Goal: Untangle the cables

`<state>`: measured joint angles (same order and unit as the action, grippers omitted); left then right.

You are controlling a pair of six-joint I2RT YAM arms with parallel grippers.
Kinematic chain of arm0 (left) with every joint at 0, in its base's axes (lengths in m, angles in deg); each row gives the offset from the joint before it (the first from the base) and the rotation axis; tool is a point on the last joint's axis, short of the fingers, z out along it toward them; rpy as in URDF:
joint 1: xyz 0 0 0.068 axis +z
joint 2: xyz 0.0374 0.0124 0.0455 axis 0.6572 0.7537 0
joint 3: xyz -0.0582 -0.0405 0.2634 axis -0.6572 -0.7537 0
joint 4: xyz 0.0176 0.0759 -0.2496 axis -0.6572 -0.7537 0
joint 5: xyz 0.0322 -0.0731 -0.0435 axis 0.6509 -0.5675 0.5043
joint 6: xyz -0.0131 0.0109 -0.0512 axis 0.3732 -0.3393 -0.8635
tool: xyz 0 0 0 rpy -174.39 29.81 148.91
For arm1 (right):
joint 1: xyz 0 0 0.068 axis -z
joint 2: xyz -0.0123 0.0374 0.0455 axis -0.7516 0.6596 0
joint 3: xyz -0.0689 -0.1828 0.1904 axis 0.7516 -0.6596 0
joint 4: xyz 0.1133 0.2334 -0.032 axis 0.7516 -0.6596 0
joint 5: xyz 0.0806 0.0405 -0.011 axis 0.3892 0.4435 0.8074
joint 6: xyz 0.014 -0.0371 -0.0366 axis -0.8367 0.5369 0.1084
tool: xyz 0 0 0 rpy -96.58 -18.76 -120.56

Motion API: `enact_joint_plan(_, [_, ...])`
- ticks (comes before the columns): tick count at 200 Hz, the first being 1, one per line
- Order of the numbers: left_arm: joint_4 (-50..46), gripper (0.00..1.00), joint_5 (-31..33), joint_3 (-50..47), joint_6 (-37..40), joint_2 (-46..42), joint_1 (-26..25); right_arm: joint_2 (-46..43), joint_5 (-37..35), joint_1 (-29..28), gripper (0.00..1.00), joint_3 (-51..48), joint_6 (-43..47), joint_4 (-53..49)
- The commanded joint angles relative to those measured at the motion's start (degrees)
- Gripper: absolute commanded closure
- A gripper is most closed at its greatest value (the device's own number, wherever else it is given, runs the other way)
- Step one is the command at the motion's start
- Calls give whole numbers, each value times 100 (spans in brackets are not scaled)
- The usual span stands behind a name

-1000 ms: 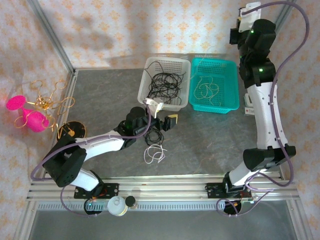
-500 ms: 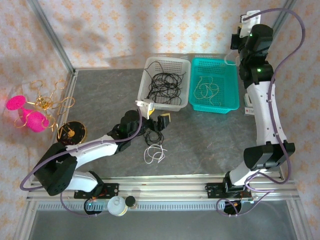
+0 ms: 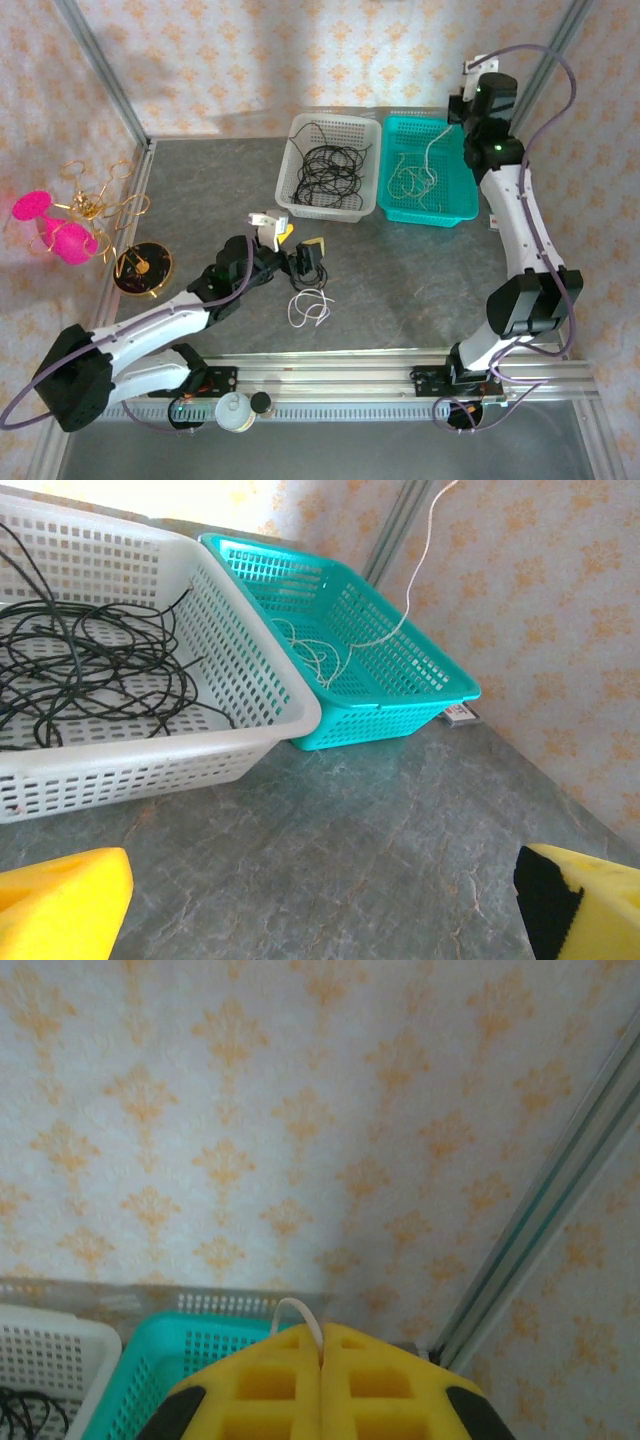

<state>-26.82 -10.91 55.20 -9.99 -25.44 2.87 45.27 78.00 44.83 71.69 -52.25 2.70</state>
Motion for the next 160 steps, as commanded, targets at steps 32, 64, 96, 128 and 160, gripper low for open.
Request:
enact_joint_plan(32, [-766,3,417,-210,-376,-360,-8,-364,-70,39,96,-1288,-948,433])
enact_joint_plan(64, [-1293,7,797,-247,-887,-226,-5,198,-94,39,85,-1727,-1329,356])
enact_joint_plan(96, [-1997,12,1006,-220,-1329,26,-3,575,-308,39,63,-2015,-1431,578])
enact_joint_plan(128, [-2274,15,1140,-156,-1752,386,-9,500,-426,39,44,-1895,-1470,505])
enact_joint_plan(160, [-2097,28,1003,-58,-1832,672,-8,-25,104,-6,45,-1787,-1672,200])
